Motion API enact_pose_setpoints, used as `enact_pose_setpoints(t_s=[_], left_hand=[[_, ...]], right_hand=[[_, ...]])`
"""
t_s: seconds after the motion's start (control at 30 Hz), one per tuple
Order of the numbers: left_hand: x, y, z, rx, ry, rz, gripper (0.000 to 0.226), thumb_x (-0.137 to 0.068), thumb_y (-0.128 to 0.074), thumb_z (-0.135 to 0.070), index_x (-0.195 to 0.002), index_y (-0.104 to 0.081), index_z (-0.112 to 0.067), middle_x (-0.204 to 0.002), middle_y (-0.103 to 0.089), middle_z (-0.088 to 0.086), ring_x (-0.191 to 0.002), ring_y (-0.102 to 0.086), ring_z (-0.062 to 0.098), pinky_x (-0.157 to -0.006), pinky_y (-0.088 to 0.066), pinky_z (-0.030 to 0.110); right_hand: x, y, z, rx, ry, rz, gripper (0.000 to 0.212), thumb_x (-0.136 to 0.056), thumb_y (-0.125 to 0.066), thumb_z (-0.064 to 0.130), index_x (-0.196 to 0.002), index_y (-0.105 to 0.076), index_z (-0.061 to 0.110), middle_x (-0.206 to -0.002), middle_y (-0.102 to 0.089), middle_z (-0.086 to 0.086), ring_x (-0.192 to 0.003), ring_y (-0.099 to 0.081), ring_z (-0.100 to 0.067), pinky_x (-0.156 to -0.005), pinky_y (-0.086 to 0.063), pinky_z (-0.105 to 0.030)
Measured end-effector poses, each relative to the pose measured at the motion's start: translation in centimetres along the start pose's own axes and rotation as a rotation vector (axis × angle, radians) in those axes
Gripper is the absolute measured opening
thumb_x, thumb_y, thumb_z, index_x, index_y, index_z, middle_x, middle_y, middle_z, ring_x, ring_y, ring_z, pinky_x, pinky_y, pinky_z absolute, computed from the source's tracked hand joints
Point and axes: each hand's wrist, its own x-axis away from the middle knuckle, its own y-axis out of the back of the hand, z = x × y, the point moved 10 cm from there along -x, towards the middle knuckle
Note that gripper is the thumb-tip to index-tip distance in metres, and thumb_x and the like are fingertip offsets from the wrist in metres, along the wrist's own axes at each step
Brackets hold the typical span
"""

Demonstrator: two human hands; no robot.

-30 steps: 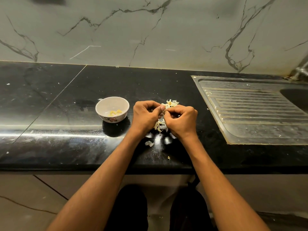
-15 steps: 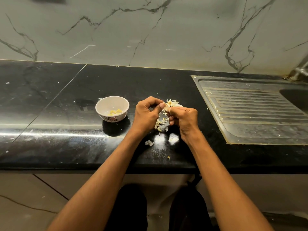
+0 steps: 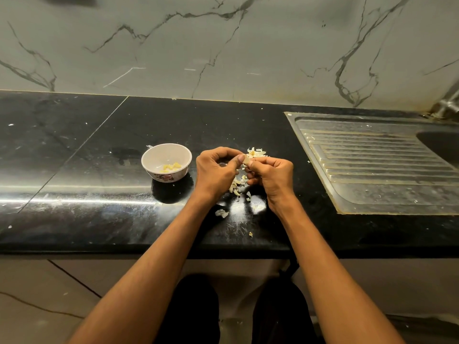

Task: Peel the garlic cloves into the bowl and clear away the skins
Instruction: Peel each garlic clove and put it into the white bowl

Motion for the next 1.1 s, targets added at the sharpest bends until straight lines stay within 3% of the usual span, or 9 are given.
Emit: enact_pose_setpoints(t_s=[0.3,0.5,0.6,0.7,0.9,1.1], left_hand=[[0.2,-0.4,-0.4,-0.022,-0.014,0.049,0.004,-0.084,-0.082,-0.011,-0.088,-0.082,-0.012,-0.084,-0.079,-0.002,-0.083,-0.076,0.016,-0.073,-0.064,0.045],[0.1,-0.7,0.3,0.062,0.041,0.078,0.005,-0.086,-0.079,-0.003,-0.091,-0.080,-0.004,-0.088,-0.077,0.009,-0.081,-0.073,0.019,-0.060,-0.058,0.028],[0.0,-1.0,0.3,0.132,0.062,0.111,0.009,-0.087,-0.077,0.002,-0.092,-0.079,-0.006,-0.088,-0.076,0.012,-0.075,-0.070,0.013,-0.059,-0.057,0.025],[0.0,-1.0,0.2,0.192,0.087,0.119,0.013,-0.089,-0.073,0.004,-0.100,-0.077,-0.002,-0.079,-0.077,0.003,-0.063,-0.068,0.006,-0.057,-0.055,0.020],[0.0,-0.5,0.5,0.247,0.111,0.065,0.013,-0.087,-0.075,0.005,-0.100,-0.075,0.004,-0.082,-0.076,0.012,-0.065,-0.071,0.013,-0.057,-0.058,0.023],[0.0,-0.2,0.6,0.214,0.116,0.036,0.006,-0.086,-0.078,-0.001,-0.092,-0.075,0.000,-0.081,-0.075,0.012,-0.067,-0.069,0.016,-0.057,-0.058,0.025]], right_hand=[[0.4,0.4,1.1,0.123,0.102,-0.060,0.017,-0.084,-0.080,0.001,-0.069,-0.077,0.009,-0.059,-0.070,-0.006,-0.050,-0.061,-0.015,-0.047,-0.052,-0.028],[0.5,0.3,1.2,0.105,0.088,-0.051,0.022,-0.084,-0.079,0.001,-0.065,-0.077,0.011,-0.058,-0.068,-0.007,-0.046,-0.060,-0.017,-0.046,-0.053,-0.029],[0.3,0.0,0.9,0.056,0.058,-0.027,0.022,-0.083,-0.077,-0.004,-0.064,-0.076,0.007,-0.056,-0.064,-0.008,-0.047,-0.056,-0.015,-0.045,-0.051,-0.027],[0.1,-0.1,0.6,0.011,0.033,-0.008,0.024,-0.082,-0.072,-0.008,-0.062,-0.075,0.004,-0.056,-0.063,-0.010,-0.045,-0.055,-0.014,-0.044,-0.050,-0.026],[0.1,0.0,0.5,-0.061,0.002,-0.014,0.011,-0.084,-0.067,-0.010,-0.075,-0.074,-0.008,-0.061,-0.069,-0.010,-0.047,-0.055,-0.012,-0.045,-0.050,-0.024],[0.0,0.0,0.4,-0.098,-0.009,-0.001,0.009,-0.085,-0.069,-0.008,-0.082,-0.071,-0.016,-0.059,-0.062,-0.009,-0.048,-0.055,-0.013,-0.044,-0.049,-0.023]])
